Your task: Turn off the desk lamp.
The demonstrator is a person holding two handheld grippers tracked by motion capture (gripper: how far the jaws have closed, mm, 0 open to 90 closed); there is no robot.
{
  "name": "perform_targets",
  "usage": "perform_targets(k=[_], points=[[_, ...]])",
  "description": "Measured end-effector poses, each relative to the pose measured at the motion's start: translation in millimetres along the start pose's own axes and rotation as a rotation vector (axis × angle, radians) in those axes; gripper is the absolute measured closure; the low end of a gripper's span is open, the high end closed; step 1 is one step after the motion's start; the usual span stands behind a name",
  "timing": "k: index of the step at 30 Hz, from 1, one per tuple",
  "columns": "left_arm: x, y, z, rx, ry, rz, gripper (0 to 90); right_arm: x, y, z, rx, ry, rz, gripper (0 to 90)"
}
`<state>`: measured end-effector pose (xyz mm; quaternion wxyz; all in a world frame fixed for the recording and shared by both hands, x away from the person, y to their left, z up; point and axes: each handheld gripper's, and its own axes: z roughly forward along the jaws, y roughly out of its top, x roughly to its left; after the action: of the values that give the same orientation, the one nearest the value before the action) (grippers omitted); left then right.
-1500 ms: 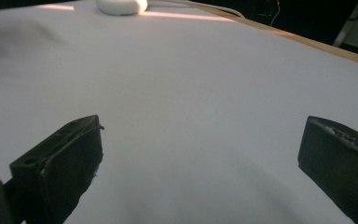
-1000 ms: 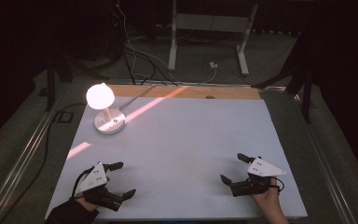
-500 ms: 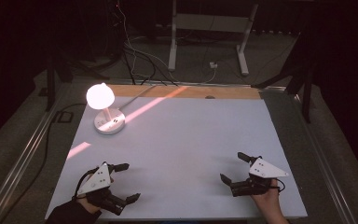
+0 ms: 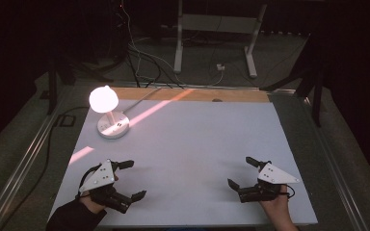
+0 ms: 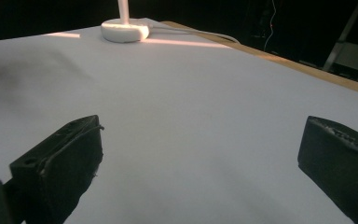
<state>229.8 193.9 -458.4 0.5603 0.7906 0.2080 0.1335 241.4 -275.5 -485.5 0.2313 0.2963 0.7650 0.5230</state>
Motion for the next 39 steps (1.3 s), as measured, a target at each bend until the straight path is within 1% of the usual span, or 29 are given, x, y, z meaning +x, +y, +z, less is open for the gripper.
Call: perform_targets(k=[1,2,4,7,10,11,13,15,20,22,24,25,26,27,32,36,38,39], points=[[0.0,0.0,0.0,0.0,0.0,0.0,0.5,0.2,0.2,-0.3,-0.001,-0.001,-0.001,0.0],[2.8,2.7,-0.4,-0.002,0.011,0.006,0.5,0.2,0.2,-0.5,-0.003,-0.001,-0.003,0.0],[4.4,4.0,-0.4,-0.005,0.019,0.005,0.5,-0.1,0.2,-0.6,-0.003,-0.002,0.001,0.0],[10.1,7.3,-0.4,-0.016,0.037,-0.006,0.5,-0.3,-0.1,-0.4,-0.001,-0.001,0.001,0.0],[15.3,10.0,0.0,-0.012,0.062,-0.004,0.5,-0.1,0.1,-0.5,-0.002,-0.002,0.0,0.0],[18.6,12.0,0.4,-0.012,0.081,-0.009,0.5,-0.2,0.0,-0.4,-0.001,-0.001,-0.001,0.0],[20.1,13.0,0.5,-0.014,0.087,-0.009,0.5,0.0,-0.1,-0.4,0.001,-0.001,-0.002,0.0],[22.3,15.1,1.7,0.001,0.108,-0.003,0.5,-0.3,-0.1,-0.1,0.001,0.0,-0.001,0.0],[28.0,19.0,3.5,-0.006,0.143,-0.012,0.5,-0.6,-0.4,-0.3,0.001,0.0,0.001,0.0],[31.7,19.7,4.0,-0.007,0.16,-0.018,0.5,-1.4,-0.6,-0.3,0.002,0.001,0.011,0.0],[35.0,20.6,4.3,-0.009,0.182,-0.027,0.5,-1.3,-0.6,-0.5,0.003,0.0,0.01,0.0],[36.7,21.0,4.3,-0.011,0.195,-0.025,0.5,-1.3,-0.6,-0.5,0.003,0.0,0.01,0.0],[40.4,22.0,4.4,-0.014,0.219,-0.033,0.5,-1.8,-0.3,-1.0,-0.004,-0.003,0.007,0.0],[40.4,22.0,4.4,-0.014,0.219,-0.033,0.5,-2.0,-0.2,-1.0,-0.004,-0.004,0.012,0.0],[50.0,22.8,6.4,-0.01,0.27,-0.044,0.5,-2.2,-0.6,-0.7,-0.002,0.0,0.016,0.0],[59.0,21.1,8.3,-0.013,0.315,-0.064,0.5,-2.0,-0.7,-0.6,-0.001,0.001,0.015,0.0],[63.6,19.9,9.5,-0.014,0.331,-0.076,0.5,-2.1,-0.6,-0.6,-0.001,0.0,0.013,0.0],[67.8,18.5,10.7,-0.017,0.353,-0.088,0.5,-2.3,-0.7,-0.5,-0.002,0.001,0.017,0.0]])
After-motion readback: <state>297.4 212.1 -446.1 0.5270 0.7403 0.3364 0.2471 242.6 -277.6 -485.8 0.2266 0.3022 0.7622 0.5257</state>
